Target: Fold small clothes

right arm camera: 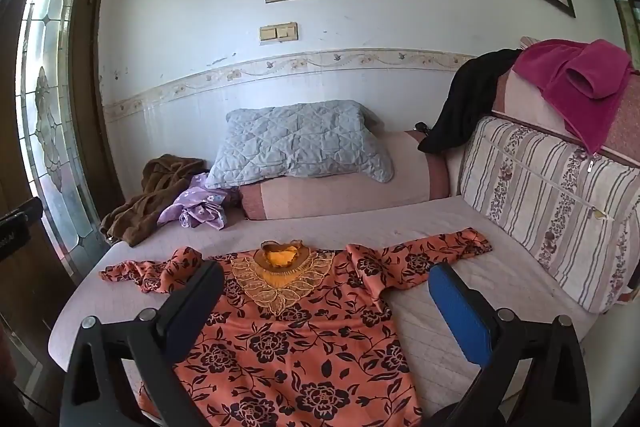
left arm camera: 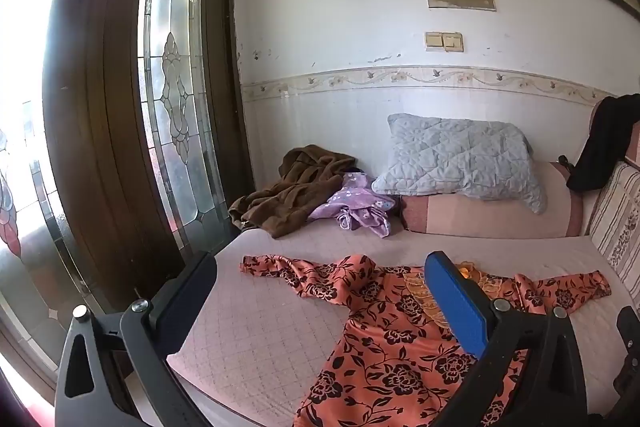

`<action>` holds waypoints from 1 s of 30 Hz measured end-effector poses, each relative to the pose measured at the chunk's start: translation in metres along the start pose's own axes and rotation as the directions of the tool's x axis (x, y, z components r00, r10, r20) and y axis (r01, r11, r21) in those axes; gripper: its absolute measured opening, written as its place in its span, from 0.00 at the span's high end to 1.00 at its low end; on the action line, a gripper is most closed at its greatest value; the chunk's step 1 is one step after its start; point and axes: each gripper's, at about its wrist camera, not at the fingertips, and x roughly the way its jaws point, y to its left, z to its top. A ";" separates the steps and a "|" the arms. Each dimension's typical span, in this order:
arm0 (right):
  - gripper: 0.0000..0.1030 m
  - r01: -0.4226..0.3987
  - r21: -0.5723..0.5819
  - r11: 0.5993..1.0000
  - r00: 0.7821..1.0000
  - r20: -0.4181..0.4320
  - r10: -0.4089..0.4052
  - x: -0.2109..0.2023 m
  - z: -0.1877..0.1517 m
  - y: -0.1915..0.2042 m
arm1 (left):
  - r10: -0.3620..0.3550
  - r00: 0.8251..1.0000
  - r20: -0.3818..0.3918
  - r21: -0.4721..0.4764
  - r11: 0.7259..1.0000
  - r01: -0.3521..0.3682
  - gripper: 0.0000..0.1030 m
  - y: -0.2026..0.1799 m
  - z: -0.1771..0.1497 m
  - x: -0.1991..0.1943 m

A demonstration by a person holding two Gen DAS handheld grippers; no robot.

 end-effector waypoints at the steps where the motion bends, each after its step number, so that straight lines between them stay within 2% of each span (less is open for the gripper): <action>1: 0.00 -0.002 -0.001 1.000 1.000 0.000 0.002 0.001 0.002 -0.001 | -0.002 1.000 -0.001 0.000 1.000 0.002 0.00 0.000 0.001 0.000; 18: 0.00 -0.020 0.008 1.000 1.000 0.005 0.020 0.015 0.001 0.000 | 0.003 1.000 -0.016 0.010 1.000 -0.002 0.00 -0.013 0.001 0.011; 30: 0.00 -0.025 -0.009 1.000 1.000 -0.006 0.025 0.046 0.003 0.001 | 0.019 0.998 -0.059 0.035 0.999 -0.017 0.00 -0.040 -0.004 0.047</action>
